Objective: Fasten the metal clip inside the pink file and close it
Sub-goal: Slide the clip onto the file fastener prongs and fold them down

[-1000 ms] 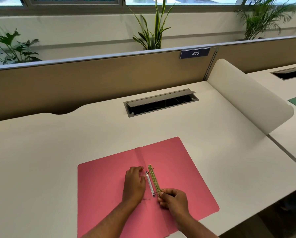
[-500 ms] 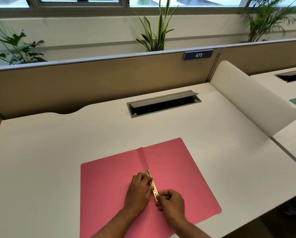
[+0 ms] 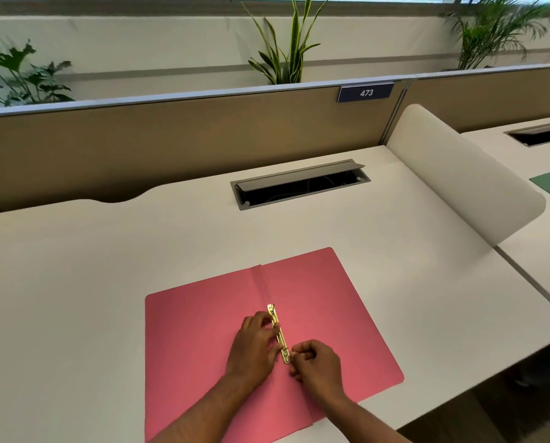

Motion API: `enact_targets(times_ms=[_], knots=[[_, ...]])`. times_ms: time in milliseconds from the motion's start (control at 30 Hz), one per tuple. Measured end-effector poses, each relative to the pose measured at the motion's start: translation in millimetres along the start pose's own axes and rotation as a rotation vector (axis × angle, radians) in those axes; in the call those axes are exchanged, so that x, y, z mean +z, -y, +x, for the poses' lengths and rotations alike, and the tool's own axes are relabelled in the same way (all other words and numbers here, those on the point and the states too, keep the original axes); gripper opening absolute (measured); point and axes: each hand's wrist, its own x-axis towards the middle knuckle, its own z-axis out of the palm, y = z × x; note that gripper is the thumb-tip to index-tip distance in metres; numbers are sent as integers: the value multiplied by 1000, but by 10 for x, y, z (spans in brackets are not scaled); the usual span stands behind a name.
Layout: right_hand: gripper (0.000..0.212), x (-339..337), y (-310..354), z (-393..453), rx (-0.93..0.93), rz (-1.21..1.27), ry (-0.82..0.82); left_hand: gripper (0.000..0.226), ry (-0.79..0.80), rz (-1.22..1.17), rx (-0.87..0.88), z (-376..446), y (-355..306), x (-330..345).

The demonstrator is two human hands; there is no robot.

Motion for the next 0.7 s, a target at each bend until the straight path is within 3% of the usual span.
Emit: enact_targets(times_ms=[233,367,567,700], knots=[[27,8,25,-44,-419,-342,36,28,66,75,6,-15,-30,-37],[12,12,11,-34,-458,-389,-22,32,75,96,10,-12,-41,-59],[12,-43,-48,-53,-416,-443,-100,34,100,116,8,10,-74,-93],[10,-68,-73,-77,-489,-523,-65,37,125,152,6,17,-101,-106]])
